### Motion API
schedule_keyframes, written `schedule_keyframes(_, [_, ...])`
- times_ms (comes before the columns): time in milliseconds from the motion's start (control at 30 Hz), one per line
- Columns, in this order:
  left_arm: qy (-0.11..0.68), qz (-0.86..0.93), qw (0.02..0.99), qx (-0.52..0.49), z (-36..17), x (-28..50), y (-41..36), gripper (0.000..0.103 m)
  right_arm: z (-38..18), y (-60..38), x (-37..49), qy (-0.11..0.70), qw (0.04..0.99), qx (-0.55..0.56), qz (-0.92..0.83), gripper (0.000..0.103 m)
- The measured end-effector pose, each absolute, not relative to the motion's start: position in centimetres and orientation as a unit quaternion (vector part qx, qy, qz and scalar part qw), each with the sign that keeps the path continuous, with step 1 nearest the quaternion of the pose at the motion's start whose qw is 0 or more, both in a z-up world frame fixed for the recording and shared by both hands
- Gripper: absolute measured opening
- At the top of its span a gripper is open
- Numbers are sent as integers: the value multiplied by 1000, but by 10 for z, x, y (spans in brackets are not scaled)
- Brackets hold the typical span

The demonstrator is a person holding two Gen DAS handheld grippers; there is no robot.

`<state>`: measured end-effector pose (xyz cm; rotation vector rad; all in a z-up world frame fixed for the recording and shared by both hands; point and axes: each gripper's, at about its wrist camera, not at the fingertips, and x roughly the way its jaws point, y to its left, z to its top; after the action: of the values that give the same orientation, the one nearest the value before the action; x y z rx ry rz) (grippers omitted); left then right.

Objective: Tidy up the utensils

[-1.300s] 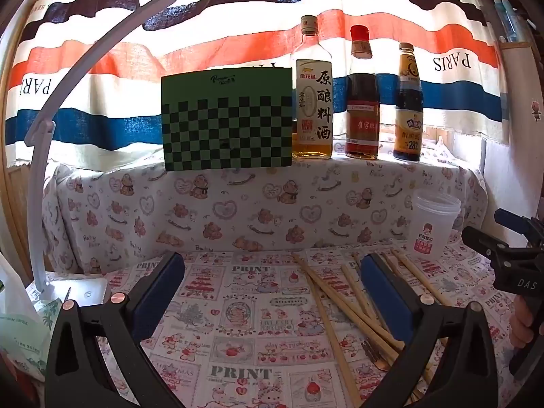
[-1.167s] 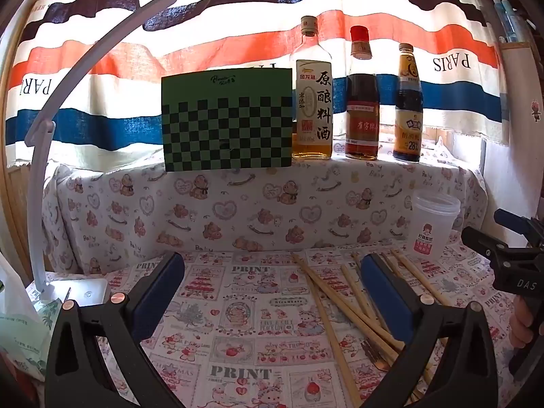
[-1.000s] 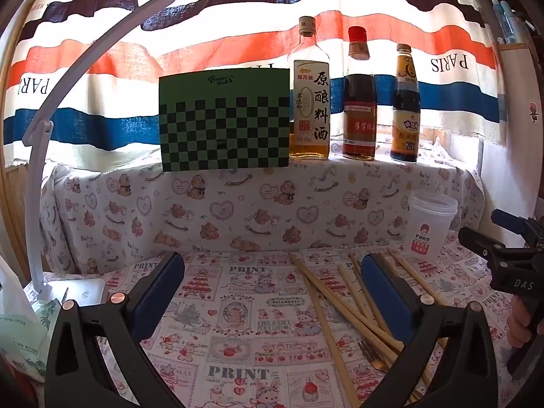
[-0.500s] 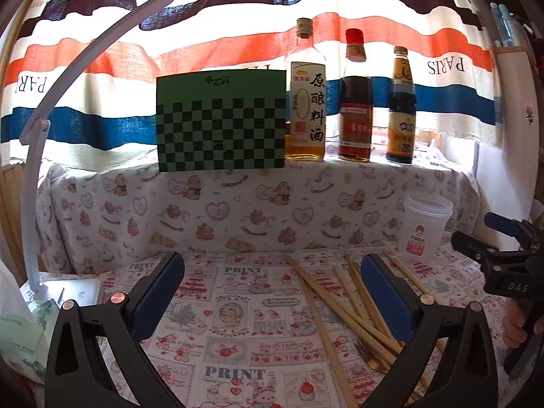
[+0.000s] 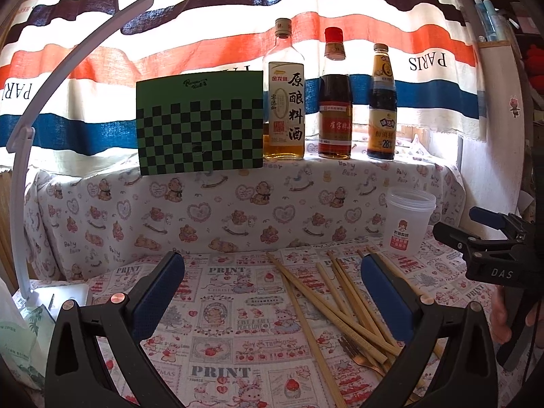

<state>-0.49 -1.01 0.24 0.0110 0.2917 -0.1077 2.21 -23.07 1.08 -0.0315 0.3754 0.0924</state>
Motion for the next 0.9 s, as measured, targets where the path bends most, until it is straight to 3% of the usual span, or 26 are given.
schedule_keyframes(900, [148, -51, 988, 7, 1, -3, -9, 103, 11, -221, 19, 193, 978, -37, 66, 103])
